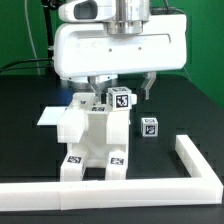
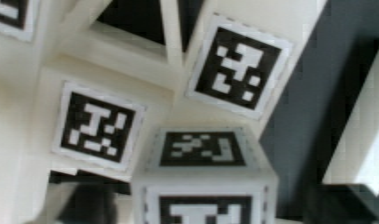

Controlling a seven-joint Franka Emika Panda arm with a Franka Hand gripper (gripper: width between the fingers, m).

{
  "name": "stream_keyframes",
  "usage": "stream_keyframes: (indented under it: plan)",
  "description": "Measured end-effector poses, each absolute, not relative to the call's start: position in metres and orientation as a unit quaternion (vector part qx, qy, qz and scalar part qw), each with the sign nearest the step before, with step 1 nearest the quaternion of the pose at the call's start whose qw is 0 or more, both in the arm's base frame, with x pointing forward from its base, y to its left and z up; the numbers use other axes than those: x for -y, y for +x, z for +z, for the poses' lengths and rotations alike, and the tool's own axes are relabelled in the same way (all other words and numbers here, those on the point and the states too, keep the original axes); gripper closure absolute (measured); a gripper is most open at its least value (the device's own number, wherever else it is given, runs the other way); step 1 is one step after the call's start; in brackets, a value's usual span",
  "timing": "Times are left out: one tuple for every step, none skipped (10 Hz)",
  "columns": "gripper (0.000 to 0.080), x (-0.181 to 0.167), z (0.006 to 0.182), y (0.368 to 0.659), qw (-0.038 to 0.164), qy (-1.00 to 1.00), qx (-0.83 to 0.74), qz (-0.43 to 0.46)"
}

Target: Assemble chair

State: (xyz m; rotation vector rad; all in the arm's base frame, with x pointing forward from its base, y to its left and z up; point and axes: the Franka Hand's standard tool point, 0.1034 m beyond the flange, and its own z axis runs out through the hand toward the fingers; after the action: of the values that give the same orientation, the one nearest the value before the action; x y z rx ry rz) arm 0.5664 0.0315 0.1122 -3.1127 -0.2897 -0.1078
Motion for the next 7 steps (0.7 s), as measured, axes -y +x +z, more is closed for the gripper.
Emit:
stream_keyframes:
  plan:
    - [0.0414, -0.0314, 0.1122, 0.5664, 0.007, -0.995, 0.092, -0.034]
    - [0.0414, -0.0318, 0.1120, 0.5663, 0.009, -0.998, 0.045, -0.034]
    - [0.0518, -0.0318, 0.1119, 0.5663, 0.011, -0.999, 0.016, -0.034]
    - [0.0518, -0.0318, 0.1117, 0.5662, 0.012, -0.999, -0.020, -0.033]
    - [0.0518, -0.0318, 0.1116, 0.5662, 0.013, -0.998, -0.059, -0.033]
    - [0.0518, -0.0318, 0.1115, 0.5662, 0.014, -0.995, -0.099, -0.032]
    - [0.0518, -0.0315, 0.1119, 0.5668, 0.015, -0.991, -0.132, -0.031]
